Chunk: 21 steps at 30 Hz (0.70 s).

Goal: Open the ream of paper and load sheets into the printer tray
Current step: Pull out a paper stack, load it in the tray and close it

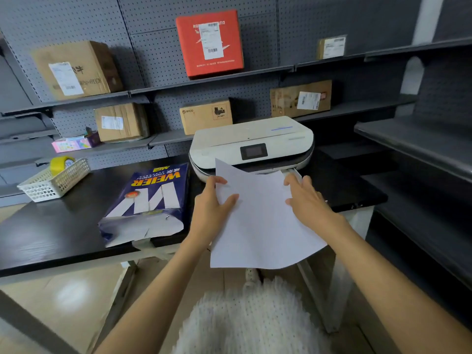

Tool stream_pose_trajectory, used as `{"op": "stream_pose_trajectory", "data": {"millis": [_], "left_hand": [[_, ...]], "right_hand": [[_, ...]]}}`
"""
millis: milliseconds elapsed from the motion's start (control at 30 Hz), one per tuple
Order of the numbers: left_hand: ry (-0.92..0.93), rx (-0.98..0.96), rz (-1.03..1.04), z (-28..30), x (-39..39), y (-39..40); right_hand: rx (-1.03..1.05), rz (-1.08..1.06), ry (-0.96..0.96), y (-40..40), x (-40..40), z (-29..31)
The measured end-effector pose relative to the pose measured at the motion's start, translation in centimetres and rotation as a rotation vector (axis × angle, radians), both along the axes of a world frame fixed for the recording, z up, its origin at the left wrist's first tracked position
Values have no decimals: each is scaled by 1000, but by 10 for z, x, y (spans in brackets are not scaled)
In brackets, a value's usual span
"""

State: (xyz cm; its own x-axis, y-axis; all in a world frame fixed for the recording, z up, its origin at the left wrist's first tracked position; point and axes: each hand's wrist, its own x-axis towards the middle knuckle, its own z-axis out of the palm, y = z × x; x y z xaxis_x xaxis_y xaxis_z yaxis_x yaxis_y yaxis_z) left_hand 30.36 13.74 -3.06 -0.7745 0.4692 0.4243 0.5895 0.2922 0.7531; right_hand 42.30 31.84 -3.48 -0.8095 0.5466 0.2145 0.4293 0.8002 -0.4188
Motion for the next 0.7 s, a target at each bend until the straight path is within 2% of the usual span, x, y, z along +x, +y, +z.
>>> {"op": "stream_pose_trajectory", "data": {"millis": [233,400,700], "left_hand": [[-67,-29,-17,-15,-3,41],[-121,-70,-3,-21,-7,58],[-132,-223,25,-18,-16,63]], "right_hand": [[-67,-77,-72,41,5,-3],[-33,-127,-146,56,-2,-5],[-17,-47,-204,66,-9,1]]}}
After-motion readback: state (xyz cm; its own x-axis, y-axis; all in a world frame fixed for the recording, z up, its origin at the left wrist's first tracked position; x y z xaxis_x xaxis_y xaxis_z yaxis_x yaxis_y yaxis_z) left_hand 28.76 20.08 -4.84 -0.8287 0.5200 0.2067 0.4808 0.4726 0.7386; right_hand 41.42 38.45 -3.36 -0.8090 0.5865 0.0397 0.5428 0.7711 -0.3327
